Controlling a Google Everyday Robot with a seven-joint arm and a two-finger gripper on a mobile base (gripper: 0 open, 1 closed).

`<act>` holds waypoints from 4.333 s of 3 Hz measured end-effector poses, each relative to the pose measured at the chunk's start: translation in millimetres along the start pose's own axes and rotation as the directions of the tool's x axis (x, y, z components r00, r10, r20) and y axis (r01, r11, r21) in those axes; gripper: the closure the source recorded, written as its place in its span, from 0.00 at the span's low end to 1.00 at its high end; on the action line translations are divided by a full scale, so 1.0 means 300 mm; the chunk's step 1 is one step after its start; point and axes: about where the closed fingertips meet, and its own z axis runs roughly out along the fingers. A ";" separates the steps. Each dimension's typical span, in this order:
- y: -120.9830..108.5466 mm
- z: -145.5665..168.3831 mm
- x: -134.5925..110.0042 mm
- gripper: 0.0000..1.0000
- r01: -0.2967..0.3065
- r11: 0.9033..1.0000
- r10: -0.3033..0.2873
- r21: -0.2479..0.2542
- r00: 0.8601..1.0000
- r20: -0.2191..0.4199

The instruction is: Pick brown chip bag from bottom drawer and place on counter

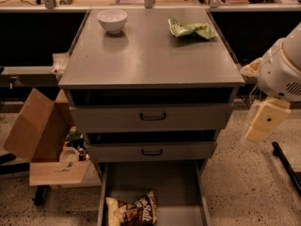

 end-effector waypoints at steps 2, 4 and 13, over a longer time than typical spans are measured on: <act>0.146 0.038 -0.281 0.00 0.161 0.979 -0.150 -0.123 0.984 0.097; 0.146 0.064 -0.277 0.00 0.173 0.978 -0.164 -0.119 0.983 0.081; 0.369 1.297 -0.166 0.00 0.273 0.935 -0.213 -0.227 0.943 0.255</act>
Offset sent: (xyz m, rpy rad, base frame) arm -0.0371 0.1589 -0.0767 0.1118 0.1792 0.3986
